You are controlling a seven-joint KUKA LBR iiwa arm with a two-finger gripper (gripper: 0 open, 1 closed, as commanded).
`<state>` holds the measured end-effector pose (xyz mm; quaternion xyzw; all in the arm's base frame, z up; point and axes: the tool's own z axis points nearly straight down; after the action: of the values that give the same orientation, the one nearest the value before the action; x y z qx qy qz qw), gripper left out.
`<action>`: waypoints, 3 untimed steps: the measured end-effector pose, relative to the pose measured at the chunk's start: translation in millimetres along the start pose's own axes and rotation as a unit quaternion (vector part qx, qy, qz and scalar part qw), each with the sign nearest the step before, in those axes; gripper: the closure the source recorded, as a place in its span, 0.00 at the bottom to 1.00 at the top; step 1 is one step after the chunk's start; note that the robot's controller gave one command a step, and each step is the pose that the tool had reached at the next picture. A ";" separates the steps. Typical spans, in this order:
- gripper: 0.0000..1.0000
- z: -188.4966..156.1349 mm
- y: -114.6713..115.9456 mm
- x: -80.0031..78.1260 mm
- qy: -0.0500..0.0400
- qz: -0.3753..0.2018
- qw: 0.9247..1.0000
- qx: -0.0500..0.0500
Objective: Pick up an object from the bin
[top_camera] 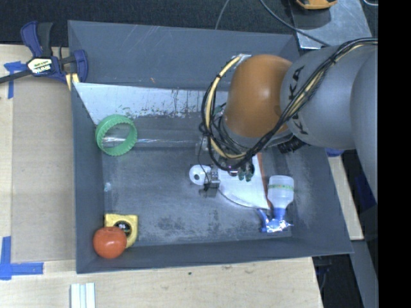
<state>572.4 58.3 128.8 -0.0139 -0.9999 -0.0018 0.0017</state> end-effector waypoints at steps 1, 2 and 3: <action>0.00 61.1 -34.5 -28.0 0.000 0.059 0.998 0.000; 0.00 58.7 -42.8 46.1 0.001 0.103 0.995 0.001; 1.00 58.0 -42.4 43.4 -0.002 0.102 0.995 0.000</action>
Offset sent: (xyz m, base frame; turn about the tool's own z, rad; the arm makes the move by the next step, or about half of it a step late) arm 0.0265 -0.0333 -0.0588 0.1178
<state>527.6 17.3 70.8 -0.1156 -0.9933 -0.0015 -0.0002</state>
